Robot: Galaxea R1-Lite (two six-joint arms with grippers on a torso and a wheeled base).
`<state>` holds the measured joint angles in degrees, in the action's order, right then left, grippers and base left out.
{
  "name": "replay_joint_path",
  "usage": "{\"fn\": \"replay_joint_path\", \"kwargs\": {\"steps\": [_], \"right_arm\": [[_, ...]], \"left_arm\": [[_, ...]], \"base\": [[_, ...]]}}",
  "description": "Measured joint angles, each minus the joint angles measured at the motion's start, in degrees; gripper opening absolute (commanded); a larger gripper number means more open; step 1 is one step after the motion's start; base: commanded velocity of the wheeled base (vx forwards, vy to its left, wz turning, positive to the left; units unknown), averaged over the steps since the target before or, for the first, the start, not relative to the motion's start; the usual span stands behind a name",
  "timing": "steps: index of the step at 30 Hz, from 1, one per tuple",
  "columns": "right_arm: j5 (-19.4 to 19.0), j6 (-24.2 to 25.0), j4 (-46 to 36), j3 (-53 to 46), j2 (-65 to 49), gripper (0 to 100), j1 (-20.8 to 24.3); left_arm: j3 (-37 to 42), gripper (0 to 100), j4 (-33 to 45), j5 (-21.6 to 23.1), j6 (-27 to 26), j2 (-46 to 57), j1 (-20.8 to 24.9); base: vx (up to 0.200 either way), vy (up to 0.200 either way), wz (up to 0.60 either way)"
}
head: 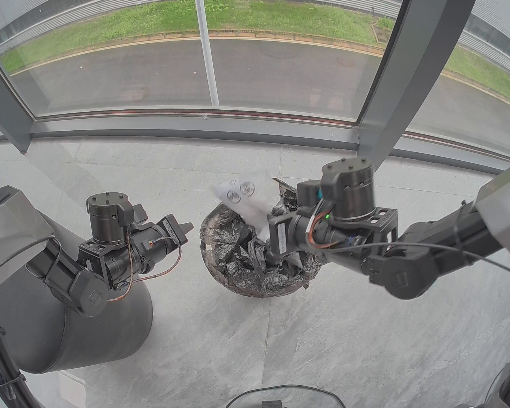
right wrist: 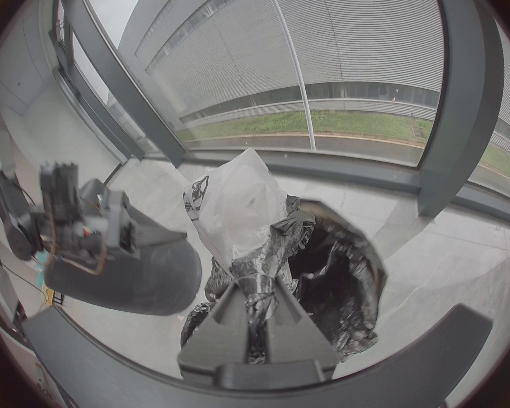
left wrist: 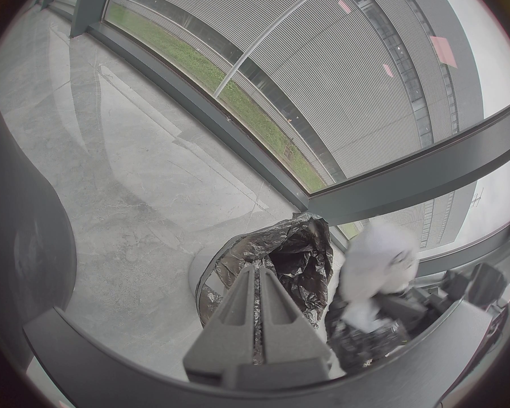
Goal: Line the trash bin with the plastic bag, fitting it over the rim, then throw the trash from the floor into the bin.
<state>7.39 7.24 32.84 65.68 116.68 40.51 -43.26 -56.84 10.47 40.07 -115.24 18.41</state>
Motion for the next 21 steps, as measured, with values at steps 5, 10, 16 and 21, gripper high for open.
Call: {"fn": "replay_joint_path", "kwargs": {"steps": [5, 10, 16, 21], "right_arm": [[0.41, 0.01, 1.65, 2.26, 7.45, 0, -0.16], [2.49, 0.01, 2.62, 7.46, 15.47, 0, -1.87], [3.19, -0.21, 2.82, 12.32, 21.88, 0, -4.51], [3.3, -0.46, 2.38, 16.57, 25.44, 0, -7.08]], "left_arm": [[-0.01, 0, 0.0, 0.04, -0.02, -0.04, 0.0], [-0.09, 0, 0.0, 0.06, -0.02, -0.17, -0.02], [-0.15, 0, 0.0, 0.06, -0.02, -0.48, -0.05], [-0.15, 0, 0.0, 0.06, -0.02, -0.72, 0.09]], "base": [[0.0, 0.0, 0.0], [0.0, 0.0, 0.0], [0.0, 0.0, 0.0], [0.0, 0.0, 0.0]]}}
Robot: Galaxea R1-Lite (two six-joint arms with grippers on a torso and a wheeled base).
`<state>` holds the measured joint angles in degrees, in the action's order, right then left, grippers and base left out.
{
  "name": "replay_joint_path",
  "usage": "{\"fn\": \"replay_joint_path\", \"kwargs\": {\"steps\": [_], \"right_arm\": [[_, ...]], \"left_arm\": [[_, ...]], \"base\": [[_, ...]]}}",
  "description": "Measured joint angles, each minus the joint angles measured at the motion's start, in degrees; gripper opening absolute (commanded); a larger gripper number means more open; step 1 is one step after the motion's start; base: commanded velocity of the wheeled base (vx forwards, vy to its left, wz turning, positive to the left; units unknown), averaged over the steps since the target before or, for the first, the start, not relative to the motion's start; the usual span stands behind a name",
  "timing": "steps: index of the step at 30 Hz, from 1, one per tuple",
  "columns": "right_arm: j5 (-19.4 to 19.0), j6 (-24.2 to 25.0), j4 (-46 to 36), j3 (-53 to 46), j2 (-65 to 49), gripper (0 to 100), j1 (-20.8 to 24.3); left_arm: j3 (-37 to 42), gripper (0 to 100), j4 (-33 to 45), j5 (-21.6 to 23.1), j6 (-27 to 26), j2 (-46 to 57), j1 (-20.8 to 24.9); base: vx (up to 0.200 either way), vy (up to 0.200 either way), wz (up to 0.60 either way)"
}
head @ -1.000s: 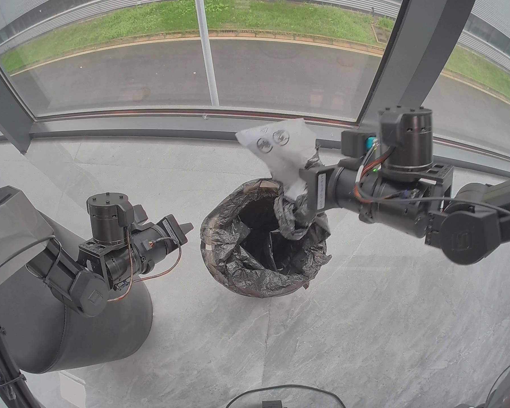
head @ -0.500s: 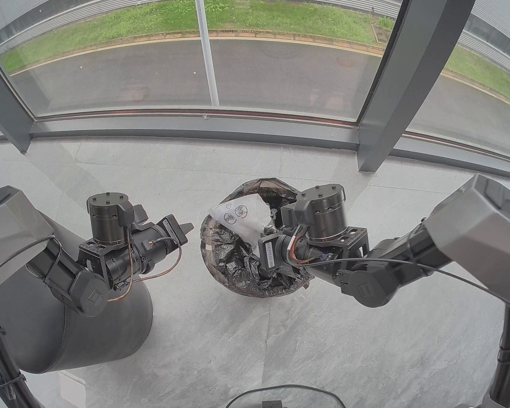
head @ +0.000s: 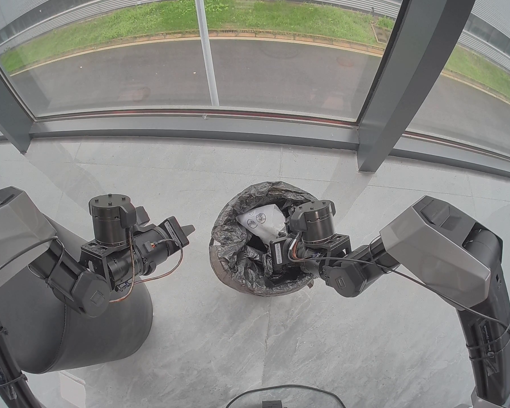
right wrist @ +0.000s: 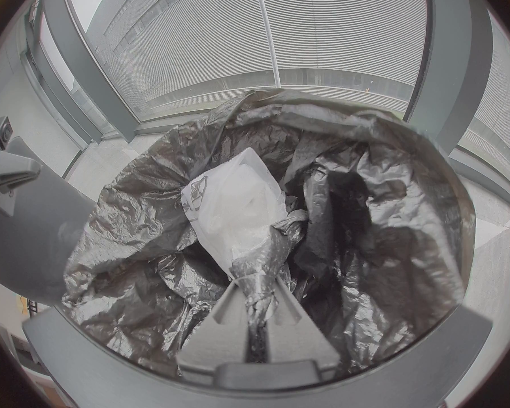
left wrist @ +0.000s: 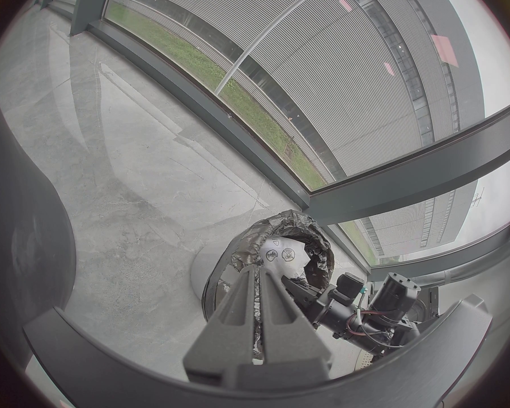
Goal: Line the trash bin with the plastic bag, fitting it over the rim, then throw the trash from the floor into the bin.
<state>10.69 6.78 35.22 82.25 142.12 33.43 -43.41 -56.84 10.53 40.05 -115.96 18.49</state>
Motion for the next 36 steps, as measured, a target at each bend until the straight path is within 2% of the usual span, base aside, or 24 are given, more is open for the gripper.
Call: {"fn": "replay_joint_path", "kwargs": {"steps": [7, 8, 24, 33, 36], "right_arm": [[0.61, -0.02, -0.2, 2.58, 2.4, 0, -0.77], [0.96, -0.02, -0.16, 2.69, 2.49, 100, -0.71], [2.63, 0.55, 0.13, 2.65, -3.01, 100, 1.38], [4.39, 0.44, -0.22, -0.02, -12.74, 100, 3.39], [5.56, -0.02, -0.66, -3.1, -18.16, 100, 3.75]], "left_arm": [[0.0, 0, 0.0, 0.02, 0.0, -0.22, 0.05], [0.0, 0, 0.0, 0.0, 0.0, -0.22, 0.05], [0.0, 0, 0.0, 0.02, 0.0, -0.33, 0.05], [0.55, 0, 0.02, -0.35, -0.17, 1.29, 0.66], [1.72, 0, 0.02, -1.45, -1.97, 4.02, 1.6]], "base": [[0.0, 0.0, 0.0], [0.0, 0.0, 0.0], [0.0, 0.0, 0.0], [0.0, 0.0, 0.0], [0.0, 0.0, 0.0]]}}
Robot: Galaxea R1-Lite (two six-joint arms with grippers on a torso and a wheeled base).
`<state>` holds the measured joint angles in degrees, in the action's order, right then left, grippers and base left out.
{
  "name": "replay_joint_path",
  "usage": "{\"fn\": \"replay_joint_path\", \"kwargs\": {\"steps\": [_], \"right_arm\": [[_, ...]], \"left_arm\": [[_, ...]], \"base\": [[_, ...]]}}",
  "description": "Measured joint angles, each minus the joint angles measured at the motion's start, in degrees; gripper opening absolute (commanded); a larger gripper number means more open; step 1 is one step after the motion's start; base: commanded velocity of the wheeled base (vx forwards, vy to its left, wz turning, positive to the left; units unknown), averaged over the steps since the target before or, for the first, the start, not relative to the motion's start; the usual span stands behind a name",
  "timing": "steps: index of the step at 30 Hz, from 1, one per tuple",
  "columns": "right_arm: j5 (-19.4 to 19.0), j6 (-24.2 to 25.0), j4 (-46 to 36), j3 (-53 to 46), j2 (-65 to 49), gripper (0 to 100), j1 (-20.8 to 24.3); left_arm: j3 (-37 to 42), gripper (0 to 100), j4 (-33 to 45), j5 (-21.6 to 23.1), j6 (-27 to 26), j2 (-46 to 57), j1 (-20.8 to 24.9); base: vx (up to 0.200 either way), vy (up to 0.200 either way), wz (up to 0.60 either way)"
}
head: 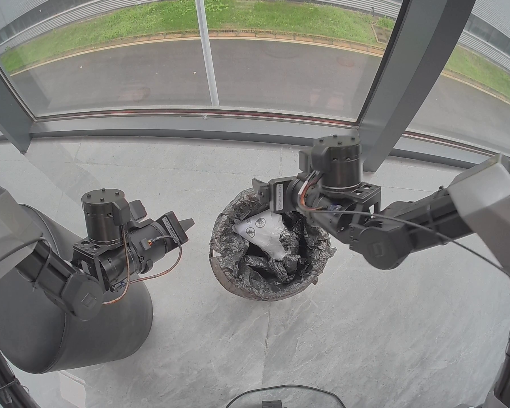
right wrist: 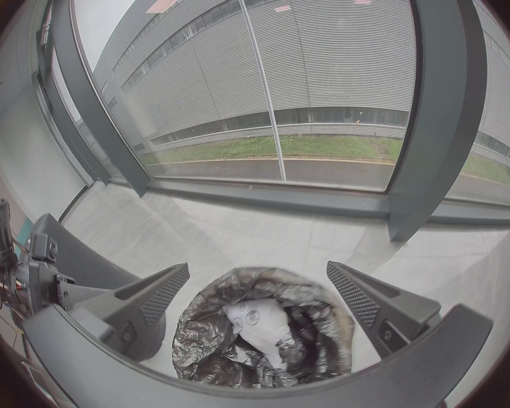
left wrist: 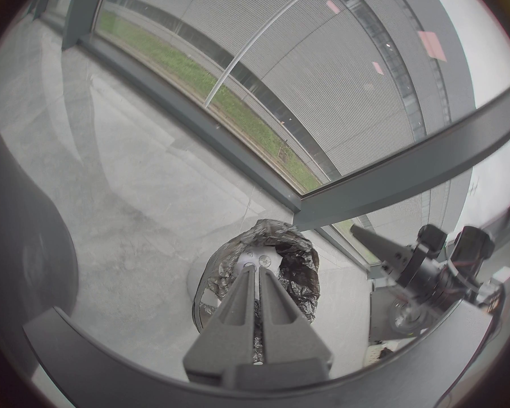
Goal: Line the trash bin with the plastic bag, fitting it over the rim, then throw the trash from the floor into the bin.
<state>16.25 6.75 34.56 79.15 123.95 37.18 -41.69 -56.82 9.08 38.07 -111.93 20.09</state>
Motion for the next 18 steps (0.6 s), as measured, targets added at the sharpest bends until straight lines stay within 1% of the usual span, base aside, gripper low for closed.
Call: {"fn": "replay_joint_path", "kwargs": {"steps": [2, 3, 7, 10, 13, 18], "right_arm": [[0.9, -0.88, -0.24, -2.39, -3.84, 100, -0.26], [1.48, -1.65, -0.35, -3.94, -6.29, 100, -0.74], [3.4, -5.74, -0.88, -10.74, -16.02, 100, -4.05], [4.57, -8.8, -1.17, -17.86, -25.03, 100, -8.35], [5.21, -10.85, -1.45, -24.28, -32.56, 100, -11.69], [5.86, -14.14, -4.6, -34.97, -46.99, 100, -17.09]], "left_arm": [[1.07, 0, 0.02, -1.61, -2.83, 2.26, 0.8], [1.89, 0, 0.02, -2.88, -5.25, 3.78, 1.29], [5.17, 0, 0.16, -8.62, -17.05, 10.14, 2.73], [8.57, 0, 0.28, -13.18, -25.98, 16.07, 3.06], [12.12, 0, 0.46, -16.08, -31.4, 21.48, 2.51], [19.01, 0, 1.65, -19.35, -37.14, 31.62, 0.69]], "base": [[0.0, 0.0, 0.0], [0.0, 0.0, 0.0], [0.0, 0.0, 0.0], [0.0, 0.0, 0.0], [0.0, 0.0, 0.0], [0.0, 0.0, 0.0]]}}
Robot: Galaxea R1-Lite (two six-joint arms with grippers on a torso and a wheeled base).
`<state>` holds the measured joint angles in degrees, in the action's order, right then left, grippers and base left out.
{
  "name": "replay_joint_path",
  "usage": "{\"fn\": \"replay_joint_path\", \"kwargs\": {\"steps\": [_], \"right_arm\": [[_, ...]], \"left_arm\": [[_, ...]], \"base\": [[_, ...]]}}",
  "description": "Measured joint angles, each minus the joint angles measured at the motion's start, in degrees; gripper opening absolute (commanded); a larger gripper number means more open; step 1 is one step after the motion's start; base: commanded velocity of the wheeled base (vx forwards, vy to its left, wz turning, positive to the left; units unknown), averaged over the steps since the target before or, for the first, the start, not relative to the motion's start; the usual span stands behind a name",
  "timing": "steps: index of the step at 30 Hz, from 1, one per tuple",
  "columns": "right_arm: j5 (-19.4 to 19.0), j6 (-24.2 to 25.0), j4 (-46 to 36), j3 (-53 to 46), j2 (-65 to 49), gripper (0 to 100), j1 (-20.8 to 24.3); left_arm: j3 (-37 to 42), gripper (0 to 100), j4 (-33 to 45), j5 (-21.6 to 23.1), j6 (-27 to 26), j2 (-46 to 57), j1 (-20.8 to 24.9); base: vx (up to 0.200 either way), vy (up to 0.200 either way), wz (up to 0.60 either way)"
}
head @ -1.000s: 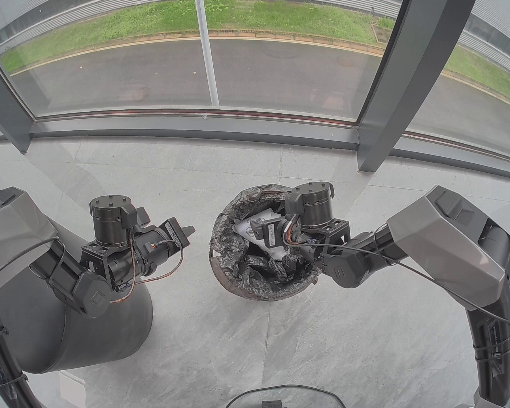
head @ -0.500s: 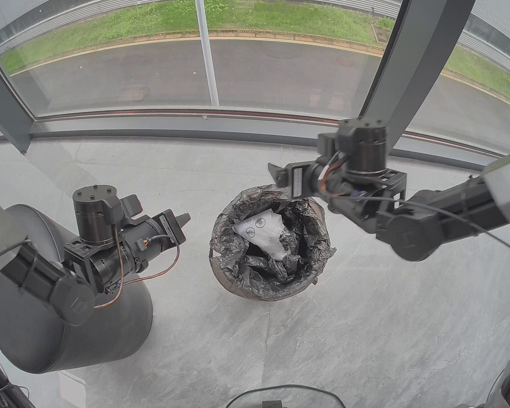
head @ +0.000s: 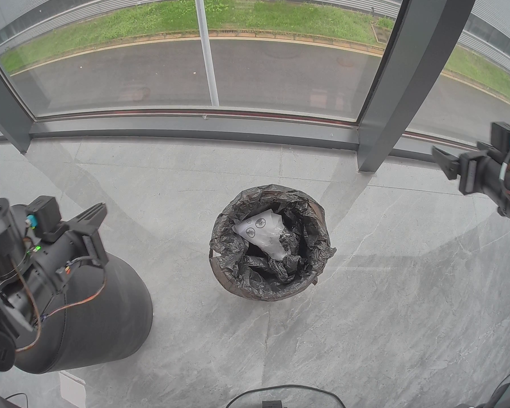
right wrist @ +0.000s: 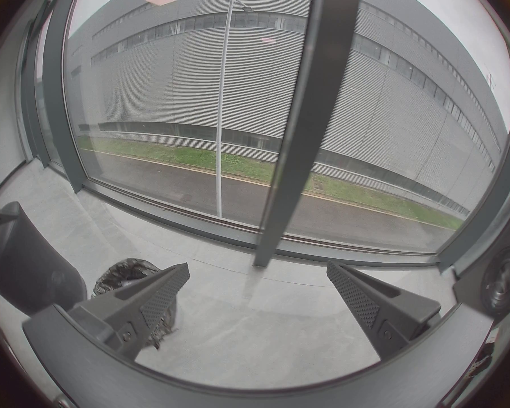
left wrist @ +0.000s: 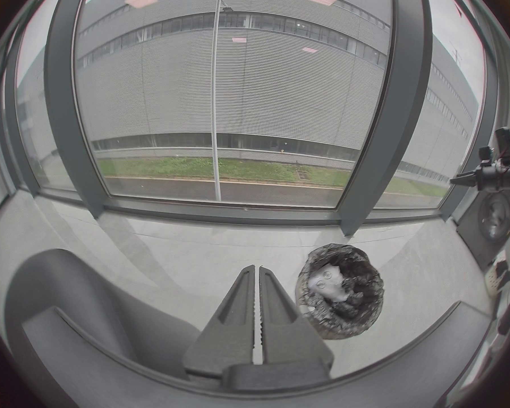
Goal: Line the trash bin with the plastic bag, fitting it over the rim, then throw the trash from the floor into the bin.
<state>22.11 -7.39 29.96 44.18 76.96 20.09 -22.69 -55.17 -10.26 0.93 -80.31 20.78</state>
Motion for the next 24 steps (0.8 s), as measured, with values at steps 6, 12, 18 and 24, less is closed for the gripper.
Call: {"fn": "replay_joint_path", "kwargs": {"steps": [6, 12, 18, 24], "right_arm": [[0.22, -0.9, -6.1, -8.16, -15.32, 100, -2.86], [0.46, 4.39, -9.01, -11.17, -21.92, 100, -1.52], [1.08, 11.98, -14.24, -12.65, -23.13, 100, 0.05], [2.44, 12.75, -24.28, -15.04, -29.35, 100, -2.73]], "left_arm": [[6.49, 0, 6.44, -2.65, -3.16, 14.06, -2.43], [7.67, 0, 11.5, -3.79, -0.74, 22.87, -3.6], [8.85, 0, 13.65, -4.34, 10.29, 24.66, -3.82], [13.74, 0, 16.42, -4.56, 11.08, 29.93, -3.9]], "base": [[0.0, 0.0, 0.0], [0.0, 0.0, 0.0], [0.0, 0.0, 0.0], [0.0, 0.0, 0.0]]}}
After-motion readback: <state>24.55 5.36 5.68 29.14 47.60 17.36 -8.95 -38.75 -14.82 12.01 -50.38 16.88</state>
